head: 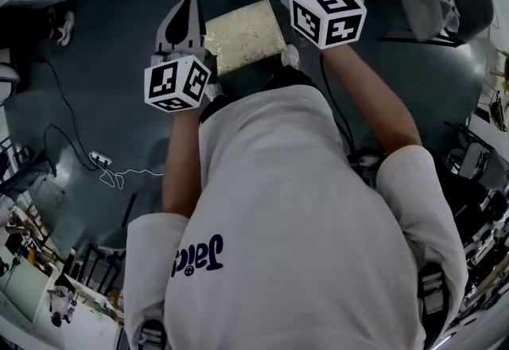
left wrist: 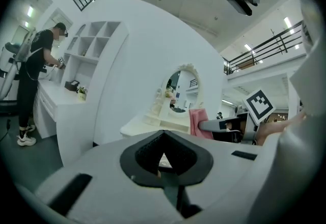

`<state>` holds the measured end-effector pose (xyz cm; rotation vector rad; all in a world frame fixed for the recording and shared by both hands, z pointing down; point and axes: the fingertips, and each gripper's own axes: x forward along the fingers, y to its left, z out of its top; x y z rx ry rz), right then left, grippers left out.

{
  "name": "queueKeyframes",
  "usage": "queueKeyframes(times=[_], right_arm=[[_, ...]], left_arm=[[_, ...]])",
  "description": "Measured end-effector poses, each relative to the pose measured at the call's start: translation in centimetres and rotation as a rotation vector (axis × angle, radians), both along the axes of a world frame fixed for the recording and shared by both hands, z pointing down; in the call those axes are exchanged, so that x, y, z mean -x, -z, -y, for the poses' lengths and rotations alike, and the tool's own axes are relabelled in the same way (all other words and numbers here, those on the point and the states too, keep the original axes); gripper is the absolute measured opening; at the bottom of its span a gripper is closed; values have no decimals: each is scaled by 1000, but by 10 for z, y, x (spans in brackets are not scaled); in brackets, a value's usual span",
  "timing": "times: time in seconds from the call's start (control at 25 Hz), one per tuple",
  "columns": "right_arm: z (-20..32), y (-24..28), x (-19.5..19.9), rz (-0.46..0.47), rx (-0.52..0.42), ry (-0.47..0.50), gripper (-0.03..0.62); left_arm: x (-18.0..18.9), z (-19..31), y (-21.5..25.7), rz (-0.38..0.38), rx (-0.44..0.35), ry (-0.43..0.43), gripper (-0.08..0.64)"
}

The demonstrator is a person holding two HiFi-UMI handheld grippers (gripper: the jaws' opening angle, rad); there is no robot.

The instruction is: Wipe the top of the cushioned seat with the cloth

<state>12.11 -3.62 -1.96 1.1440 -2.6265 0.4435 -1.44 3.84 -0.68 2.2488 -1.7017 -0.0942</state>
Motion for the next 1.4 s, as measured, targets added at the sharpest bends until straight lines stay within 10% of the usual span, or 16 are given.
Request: queueKeyframes(times=[0.76, 1.4], right_arm=[[-17, 111, 17, 102, -256, -78, 23], [-16, 112, 47, 72, -308, -76, 21]], left_arm=[[3, -6, 133, 124, -279, 56, 8], [12, 5, 142, 130, -306, 93, 8]])
